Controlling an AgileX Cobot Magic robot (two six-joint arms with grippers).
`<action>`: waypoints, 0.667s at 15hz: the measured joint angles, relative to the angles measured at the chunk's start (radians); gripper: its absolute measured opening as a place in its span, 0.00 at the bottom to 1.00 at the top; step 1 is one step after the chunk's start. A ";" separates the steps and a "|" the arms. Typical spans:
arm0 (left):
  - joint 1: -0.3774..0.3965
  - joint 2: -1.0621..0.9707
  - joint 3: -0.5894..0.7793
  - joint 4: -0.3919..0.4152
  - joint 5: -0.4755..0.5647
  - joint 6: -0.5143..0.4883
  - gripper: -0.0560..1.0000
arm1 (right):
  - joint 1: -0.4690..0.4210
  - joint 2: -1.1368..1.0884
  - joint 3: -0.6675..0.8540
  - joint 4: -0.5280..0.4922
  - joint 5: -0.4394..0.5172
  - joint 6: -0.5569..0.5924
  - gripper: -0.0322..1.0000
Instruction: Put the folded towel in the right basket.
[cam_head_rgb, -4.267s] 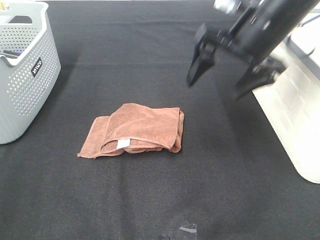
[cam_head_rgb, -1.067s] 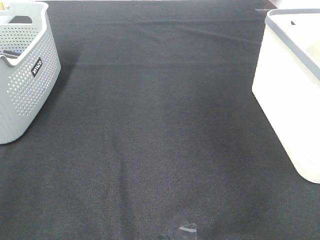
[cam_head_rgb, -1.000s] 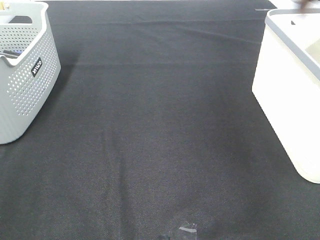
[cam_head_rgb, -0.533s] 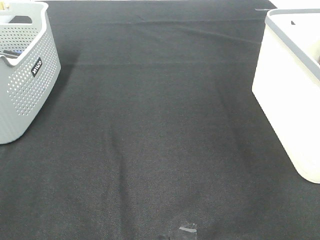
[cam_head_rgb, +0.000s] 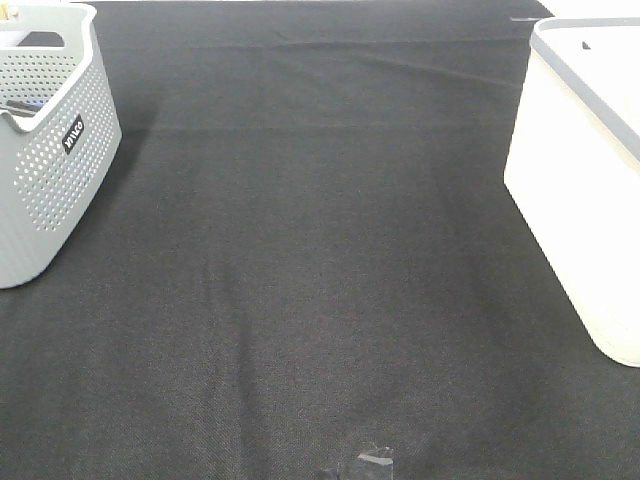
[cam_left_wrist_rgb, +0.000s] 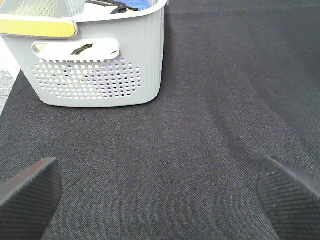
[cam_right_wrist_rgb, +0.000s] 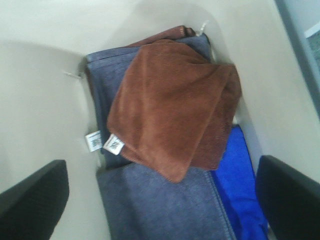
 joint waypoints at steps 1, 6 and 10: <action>0.000 0.000 0.000 0.000 0.000 0.000 0.99 | 0.061 -0.034 0.000 -0.029 0.006 0.023 0.97; 0.000 0.000 0.000 0.000 0.000 0.000 0.99 | 0.254 -0.225 0.140 -0.049 0.009 0.066 0.97; 0.000 0.000 0.000 0.000 0.000 0.000 0.99 | 0.259 -0.594 0.520 -0.049 -0.116 0.061 0.97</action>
